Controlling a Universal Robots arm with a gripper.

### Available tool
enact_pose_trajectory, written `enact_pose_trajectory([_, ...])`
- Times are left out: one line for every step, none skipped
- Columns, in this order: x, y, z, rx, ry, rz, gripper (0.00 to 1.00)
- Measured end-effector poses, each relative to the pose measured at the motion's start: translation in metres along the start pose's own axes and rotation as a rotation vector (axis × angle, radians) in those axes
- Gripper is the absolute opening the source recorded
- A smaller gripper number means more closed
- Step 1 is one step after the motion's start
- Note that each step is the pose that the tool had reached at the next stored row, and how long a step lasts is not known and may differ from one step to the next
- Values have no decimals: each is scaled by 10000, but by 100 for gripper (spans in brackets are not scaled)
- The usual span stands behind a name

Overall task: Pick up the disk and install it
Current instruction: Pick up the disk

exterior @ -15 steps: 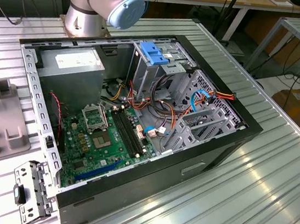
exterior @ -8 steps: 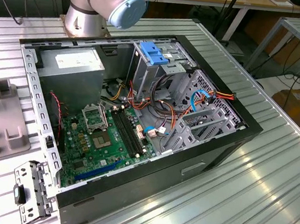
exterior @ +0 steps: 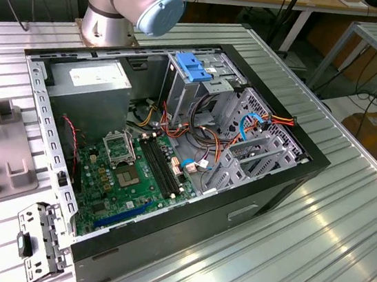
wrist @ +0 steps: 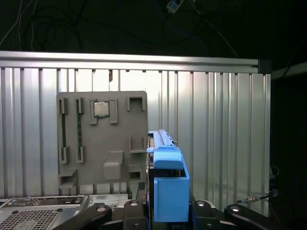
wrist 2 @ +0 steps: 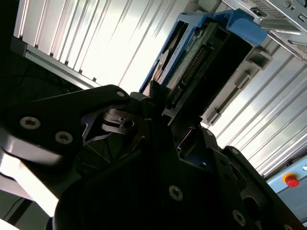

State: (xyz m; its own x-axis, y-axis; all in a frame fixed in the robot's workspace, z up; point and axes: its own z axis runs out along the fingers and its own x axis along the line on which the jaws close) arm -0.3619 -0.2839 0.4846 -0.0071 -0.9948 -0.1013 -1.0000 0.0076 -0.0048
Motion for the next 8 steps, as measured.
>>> enact_pose_trajectory([0,-9,0,0,0,0,36])
enact_pose_trajectory([0,-29,0,0,0,1,36])
enact_pose_trajectory([-1,-46,0,0,0,1,36])
enact_pose_trajectory([-1,-61,0,0,0,1,36])
enact_pose_trajectory([-1,-71,0,0,0,1,36])
enact_pose_trajectory([-1,-86,1,1,0,1,36])
enact_pose_trajectory([-1,-96,1,0,0,1,36])
enact_pose_trajectory([-1,-108,1,0,0,1,36])
